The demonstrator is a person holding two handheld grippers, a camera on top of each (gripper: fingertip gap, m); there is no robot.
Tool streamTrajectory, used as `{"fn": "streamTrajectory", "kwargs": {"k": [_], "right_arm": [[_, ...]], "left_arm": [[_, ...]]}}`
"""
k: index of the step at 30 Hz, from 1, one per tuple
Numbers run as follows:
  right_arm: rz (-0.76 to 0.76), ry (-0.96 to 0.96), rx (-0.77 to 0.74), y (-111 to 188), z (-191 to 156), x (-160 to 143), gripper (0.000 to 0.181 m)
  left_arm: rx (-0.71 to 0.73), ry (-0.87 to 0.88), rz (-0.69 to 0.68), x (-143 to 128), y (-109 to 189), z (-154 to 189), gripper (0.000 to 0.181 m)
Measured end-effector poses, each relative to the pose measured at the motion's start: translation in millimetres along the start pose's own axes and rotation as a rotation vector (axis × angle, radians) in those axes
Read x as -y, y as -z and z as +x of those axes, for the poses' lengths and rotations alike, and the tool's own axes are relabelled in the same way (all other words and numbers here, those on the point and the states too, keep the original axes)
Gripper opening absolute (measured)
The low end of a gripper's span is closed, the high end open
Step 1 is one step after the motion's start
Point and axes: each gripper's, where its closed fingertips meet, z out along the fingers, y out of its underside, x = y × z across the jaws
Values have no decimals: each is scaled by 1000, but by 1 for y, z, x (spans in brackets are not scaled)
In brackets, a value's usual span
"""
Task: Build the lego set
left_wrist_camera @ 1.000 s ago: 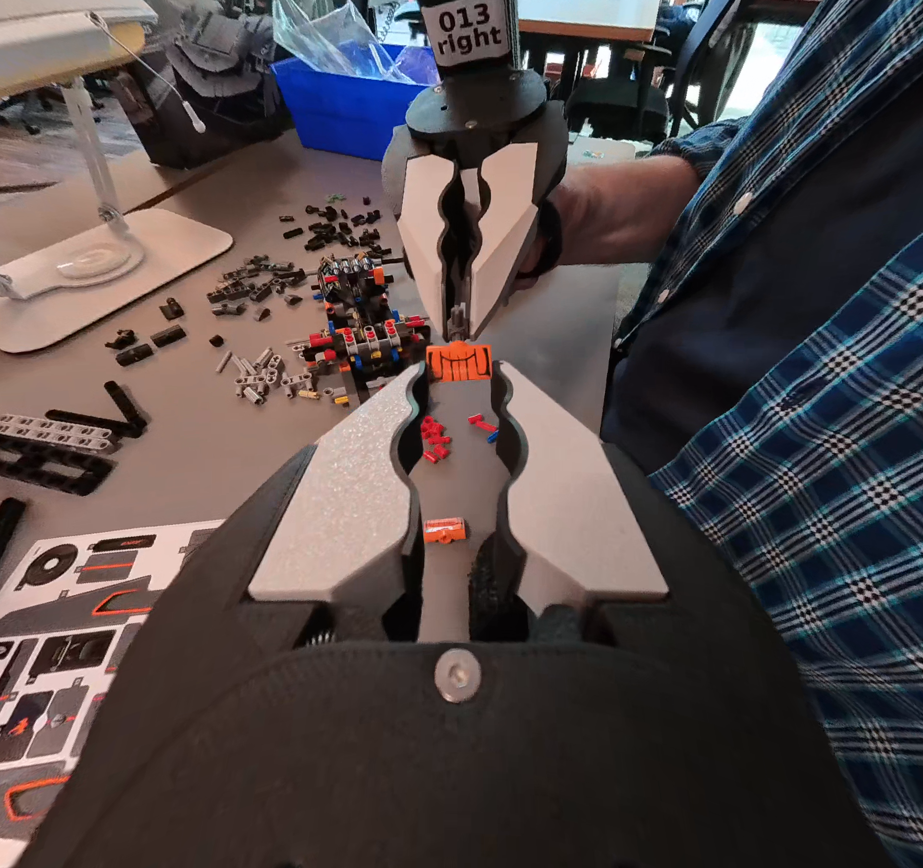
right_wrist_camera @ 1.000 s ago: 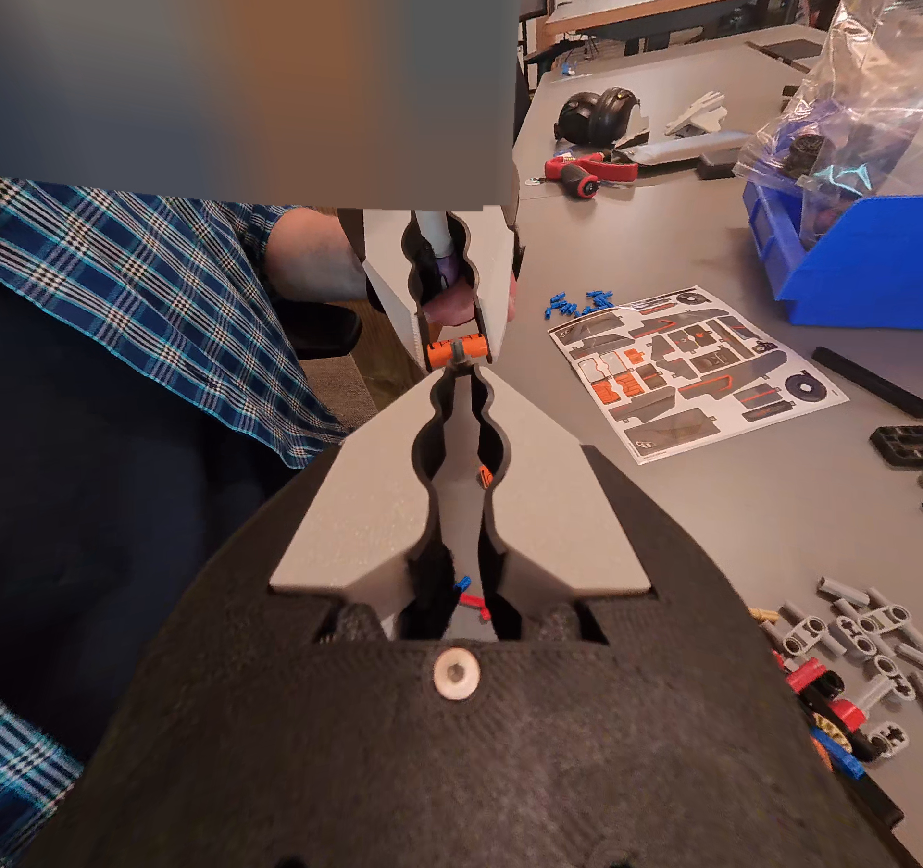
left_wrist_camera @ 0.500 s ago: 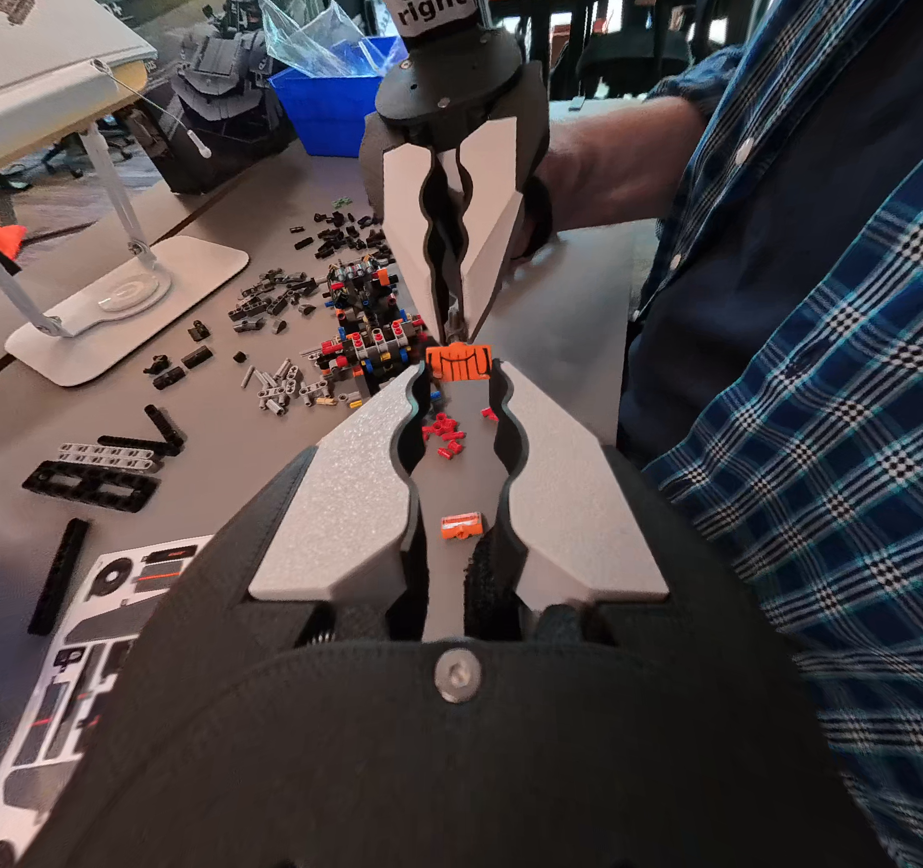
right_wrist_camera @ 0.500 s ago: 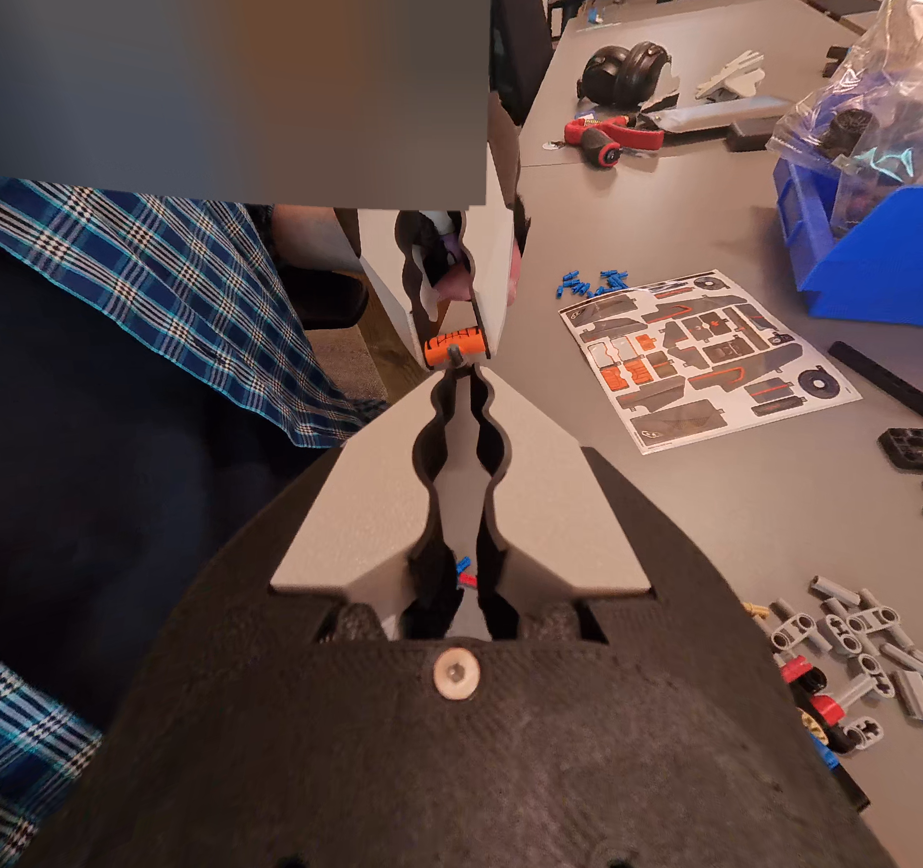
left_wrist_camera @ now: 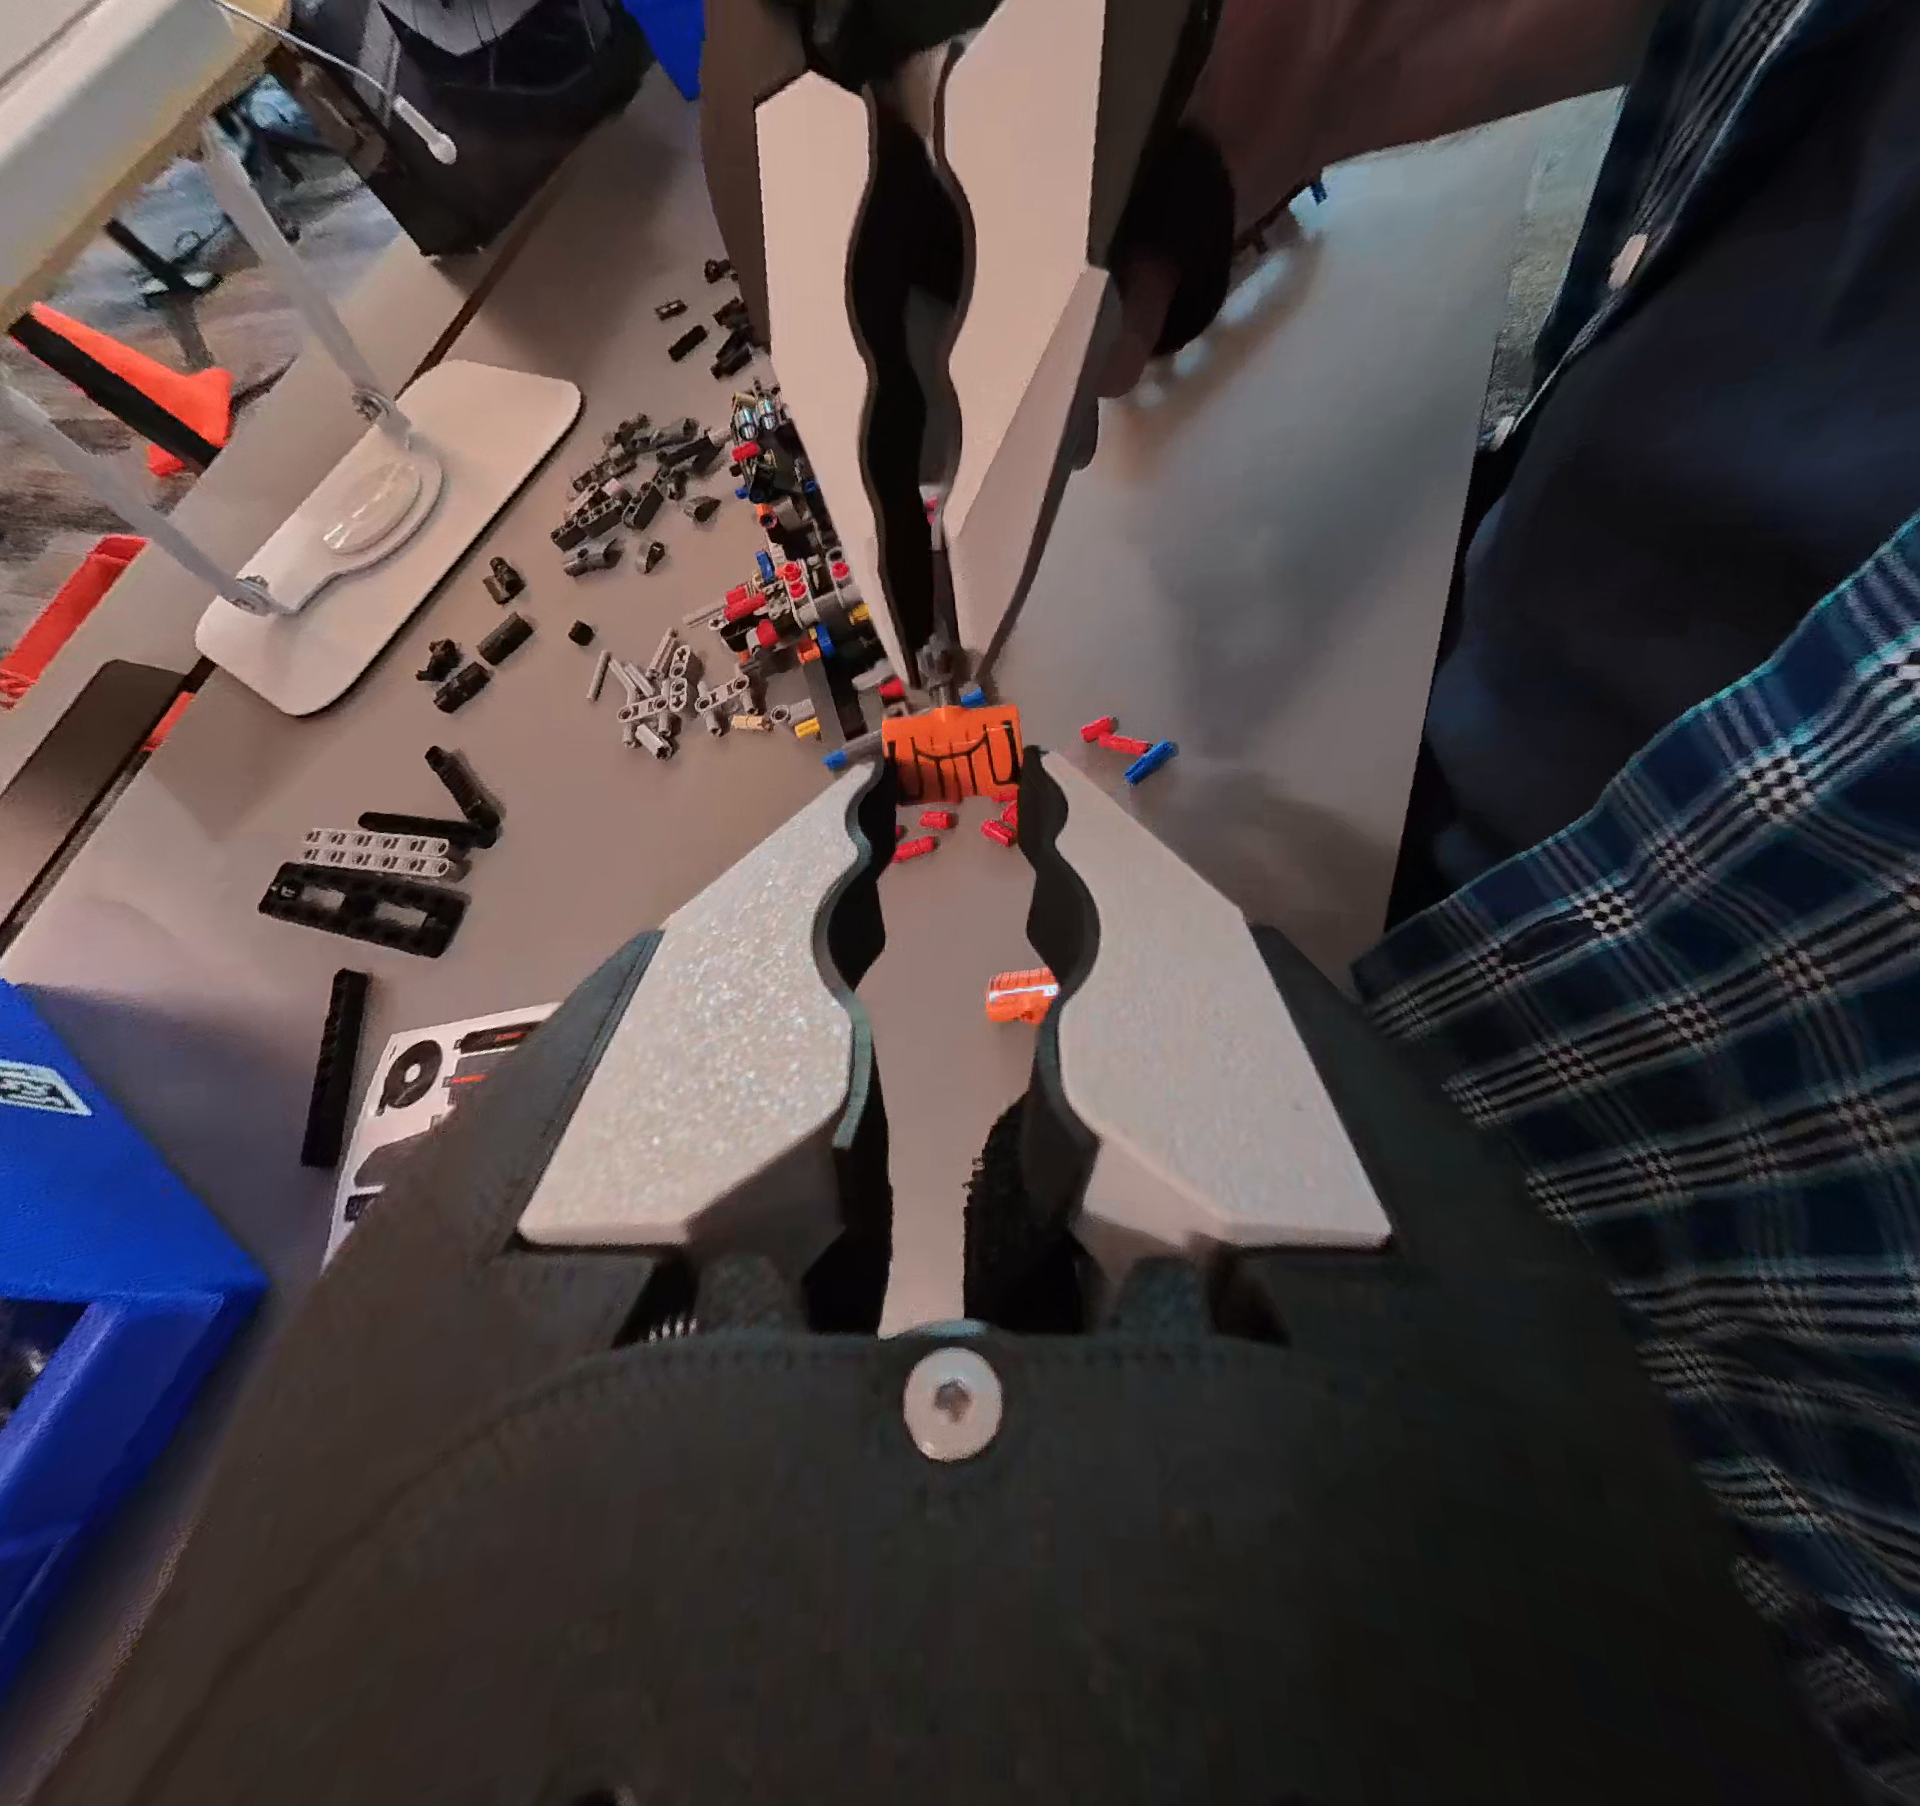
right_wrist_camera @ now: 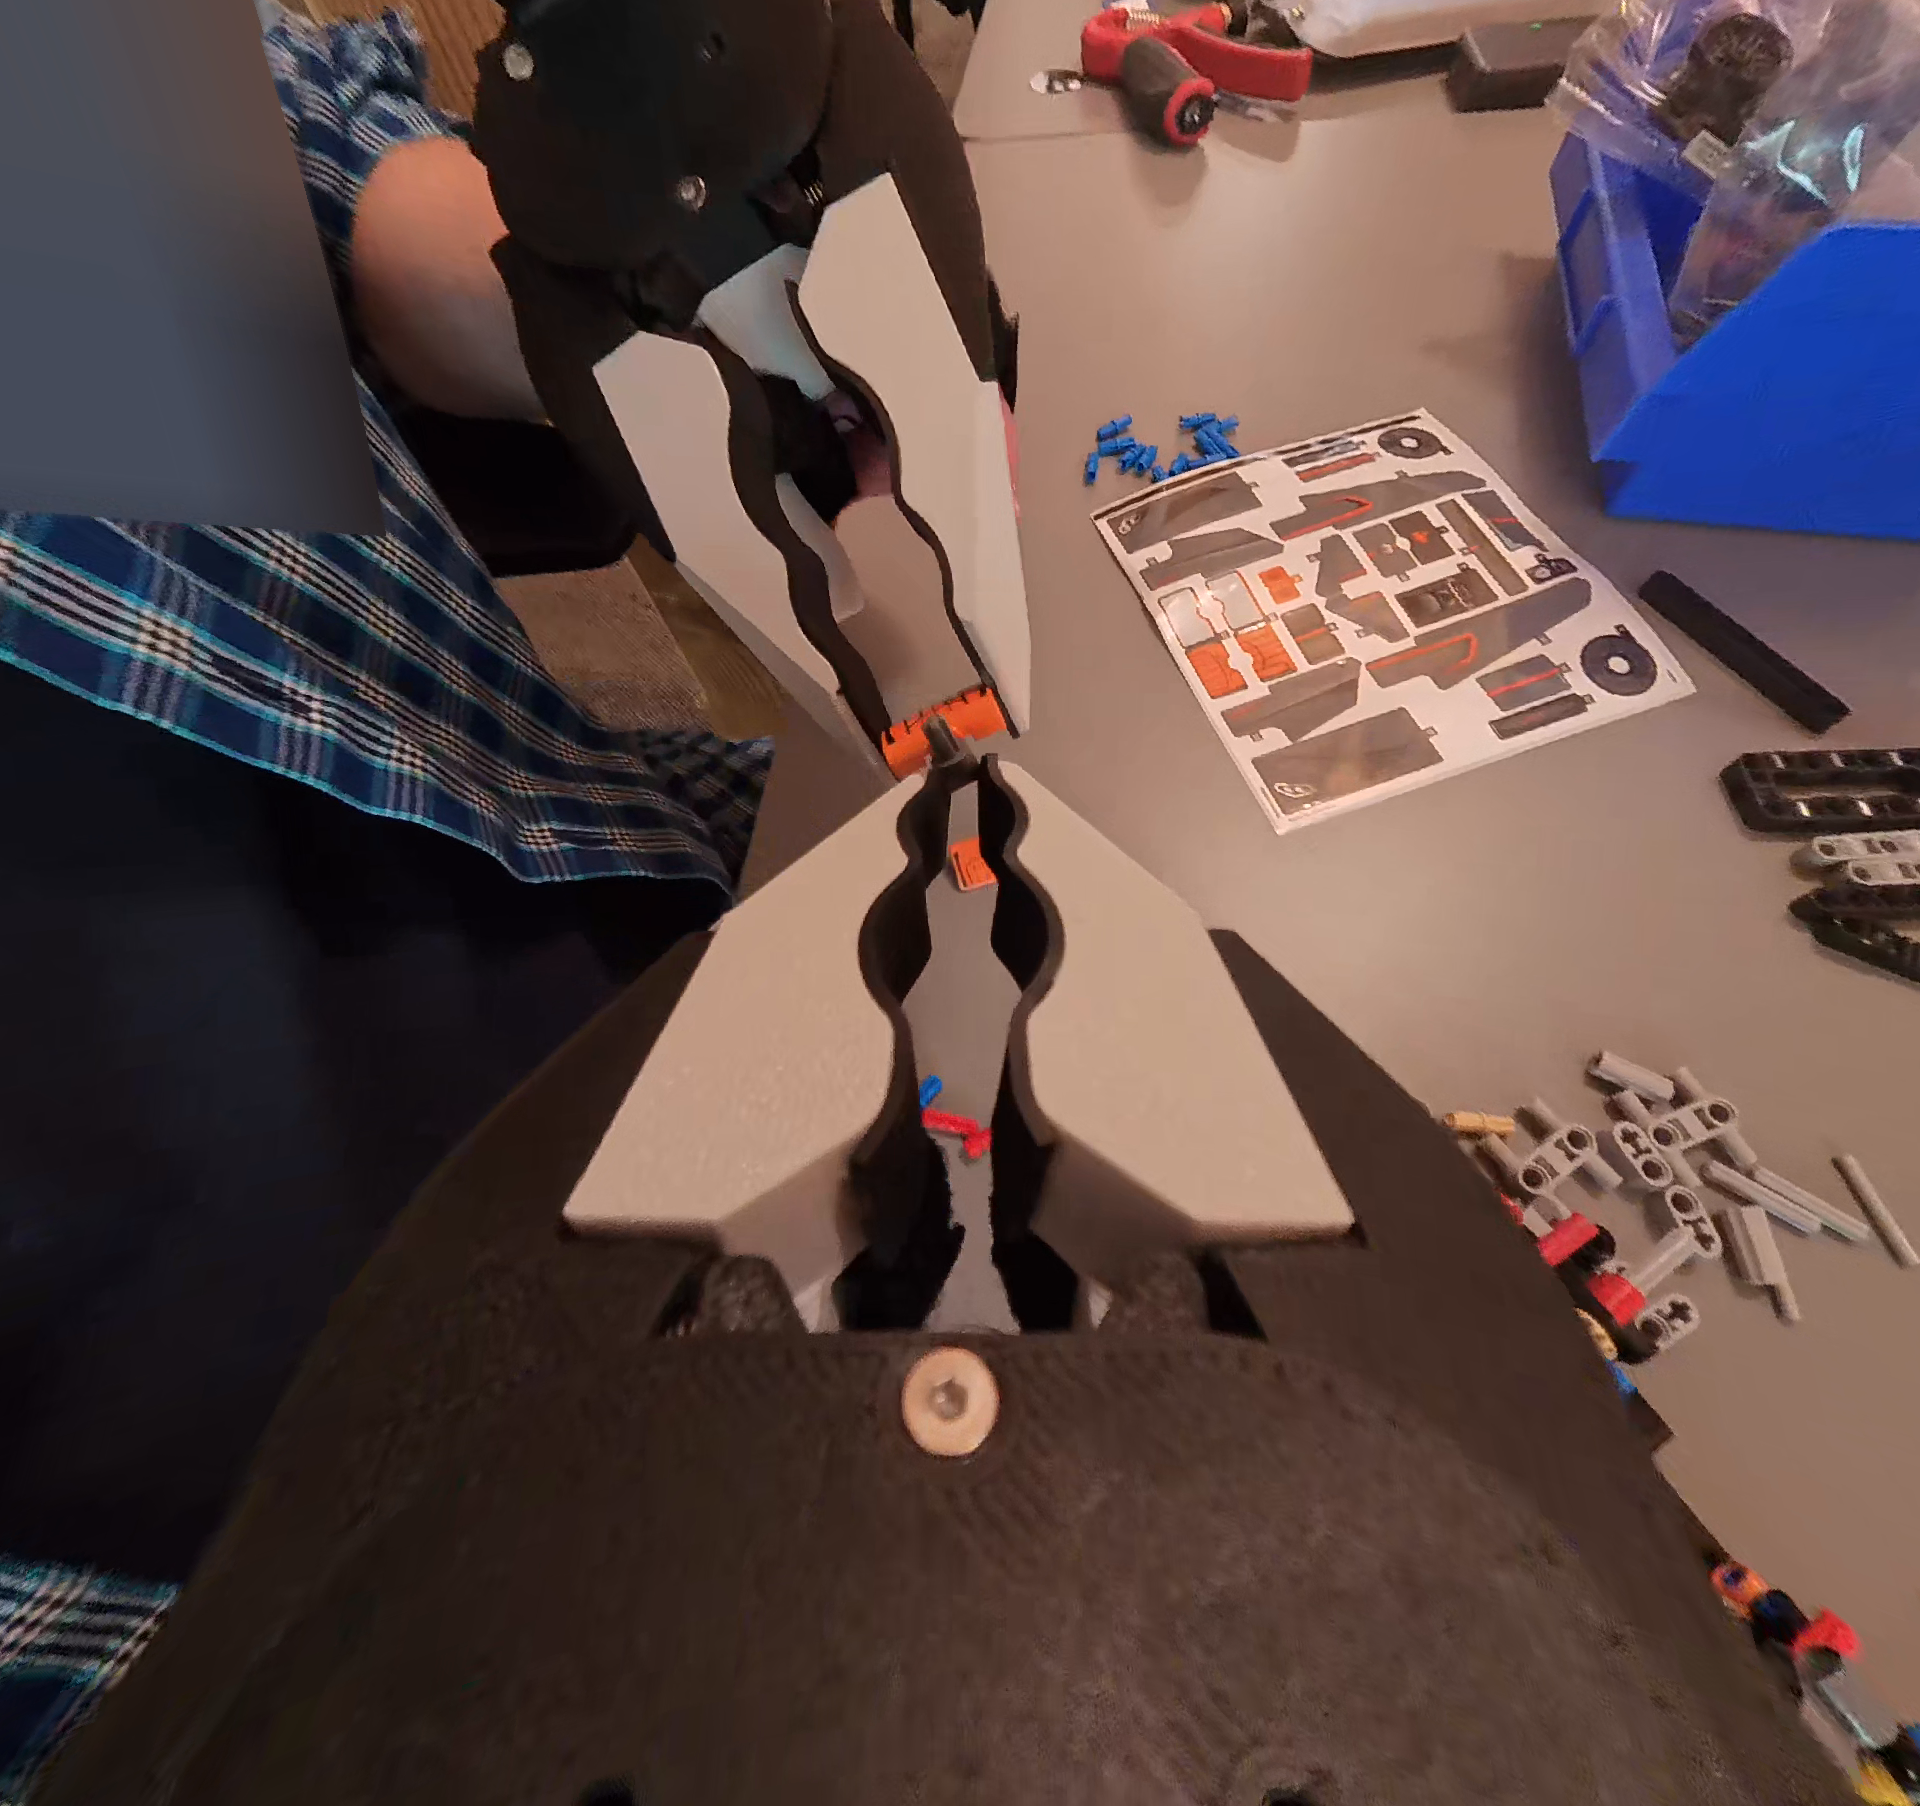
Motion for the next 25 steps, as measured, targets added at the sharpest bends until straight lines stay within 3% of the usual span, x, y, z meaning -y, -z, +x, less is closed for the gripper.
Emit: {"fn": "streamTrajectory", "kwargs": {"k": [9, 12, 25], "right_arm": [[-25, 13, -83, -5, -2, -16, 3], [-85, 29, -118, -10, -6, -31, 4], [-228, -182, -84, -37, -25, -91, 1]], "left_arm": [[19, 40, -46, -7, -6, 7, 24], [30, -6, -117, -18, -12, 16, 24], [-1, -37, -279, -58, -35, 61, 24]]}}
